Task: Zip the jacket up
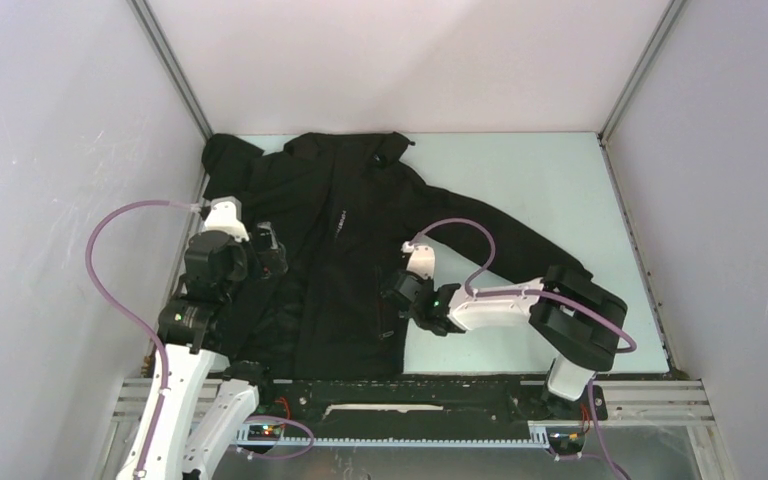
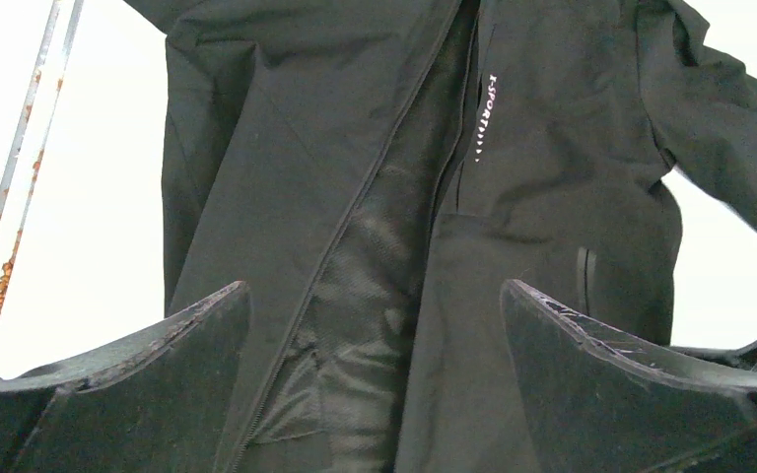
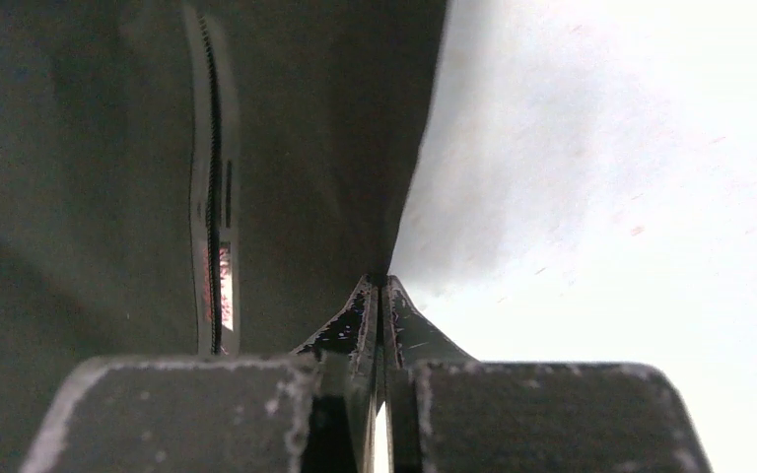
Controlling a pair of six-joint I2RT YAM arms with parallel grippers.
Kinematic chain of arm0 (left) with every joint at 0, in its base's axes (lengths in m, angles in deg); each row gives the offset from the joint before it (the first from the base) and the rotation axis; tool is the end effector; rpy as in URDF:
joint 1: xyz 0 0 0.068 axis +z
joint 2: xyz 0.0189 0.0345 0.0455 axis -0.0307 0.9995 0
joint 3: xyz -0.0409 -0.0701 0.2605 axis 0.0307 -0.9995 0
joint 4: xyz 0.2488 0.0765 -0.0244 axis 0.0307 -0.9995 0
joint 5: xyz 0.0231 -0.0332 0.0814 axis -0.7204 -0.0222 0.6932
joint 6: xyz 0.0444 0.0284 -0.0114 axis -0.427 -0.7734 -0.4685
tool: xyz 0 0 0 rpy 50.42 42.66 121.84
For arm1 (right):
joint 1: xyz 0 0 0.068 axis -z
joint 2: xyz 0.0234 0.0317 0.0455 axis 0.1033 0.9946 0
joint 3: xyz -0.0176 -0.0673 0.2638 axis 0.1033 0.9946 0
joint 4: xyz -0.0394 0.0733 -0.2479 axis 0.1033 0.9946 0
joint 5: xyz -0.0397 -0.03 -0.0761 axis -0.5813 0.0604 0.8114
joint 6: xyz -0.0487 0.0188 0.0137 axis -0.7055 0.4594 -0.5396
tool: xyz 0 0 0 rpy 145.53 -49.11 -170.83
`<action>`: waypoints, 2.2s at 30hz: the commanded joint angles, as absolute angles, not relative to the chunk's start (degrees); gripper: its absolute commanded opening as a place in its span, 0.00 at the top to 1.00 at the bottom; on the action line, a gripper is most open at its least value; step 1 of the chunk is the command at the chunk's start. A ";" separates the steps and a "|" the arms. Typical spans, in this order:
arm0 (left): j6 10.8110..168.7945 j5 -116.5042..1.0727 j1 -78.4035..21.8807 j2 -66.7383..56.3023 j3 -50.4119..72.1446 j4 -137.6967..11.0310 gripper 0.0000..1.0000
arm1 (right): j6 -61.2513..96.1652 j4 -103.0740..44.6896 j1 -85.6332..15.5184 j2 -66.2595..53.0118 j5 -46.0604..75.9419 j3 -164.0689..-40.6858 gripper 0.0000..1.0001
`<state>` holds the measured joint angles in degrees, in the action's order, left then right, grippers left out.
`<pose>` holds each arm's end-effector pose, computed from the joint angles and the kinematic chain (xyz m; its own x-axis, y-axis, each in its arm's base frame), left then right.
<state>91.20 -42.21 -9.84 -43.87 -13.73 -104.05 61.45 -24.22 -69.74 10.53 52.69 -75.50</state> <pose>0.1337 -0.0145 0.3255 -0.4564 -0.1602 -0.8753 -0.0755 0.9871 -0.1413 0.1583 0.2817 0.1416 -0.7319 0.0310 -0.6807 -0.1301 0.9742 0.1842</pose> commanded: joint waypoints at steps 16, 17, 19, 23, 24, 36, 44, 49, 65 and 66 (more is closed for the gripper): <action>89.65 -44.20 -9.42 -42.74 -15.41 -102.18 0.00 | 46.79 -30.10 -49.93 1.90 45.06 -73.94 0.80; 89.65 -44.26 -9.48 -42.70 -15.42 -102.18 0.00 | 46.23 -29.06 -50.16 0.82 44.99 -73.94 0.74; 89.65 -44.35 -9.43 -42.53 -15.42 -102.20 0.00 | 45.72 -25.87 -50.63 -1.67 45.48 -73.94 0.61; 89.65 -44.81 -9.41 -42.02 -15.49 -102.11 0.00 | 45.77 -17.60 -53.52 -7.16 50.53 -74.00 0.43; 89.65 -45.03 -9.41 -41.77 -15.51 -102.08 0.00 | 46.18 -15.77 -54.52 -8.52 51.05 -73.95 0.42; 95.37 -55.60 -9.67 -31.40 -13.42 -103.45 0.14 | 55.90 -36.75 -73.16 -4.38 29.90 -73.73 0.42; 100.25 -55.95 -9.94 -26.44 -14.80 -104.03 0.23 | 56.53 -18.66 -81.80 11.55 44.67 -90.98 0.42; 100.28 -53.52 -9.94 -29.81 -15.08 -103.20 0.22 | 57.06 -5.01 -85.91 17.55 57.26 -99.00 0.41; 99.58 -54.64 -9.94 -31.99 -16.43 -100.66 0.22 | 55.03 1.68 -87.74 28.35 59.97 -106.99 0.54; 99.56 -54.84 -9.94 -32.13 -16.47 -100.54 0.22 | 54.73 1.23 -87.48 28.34 59.35 -107.06 0.60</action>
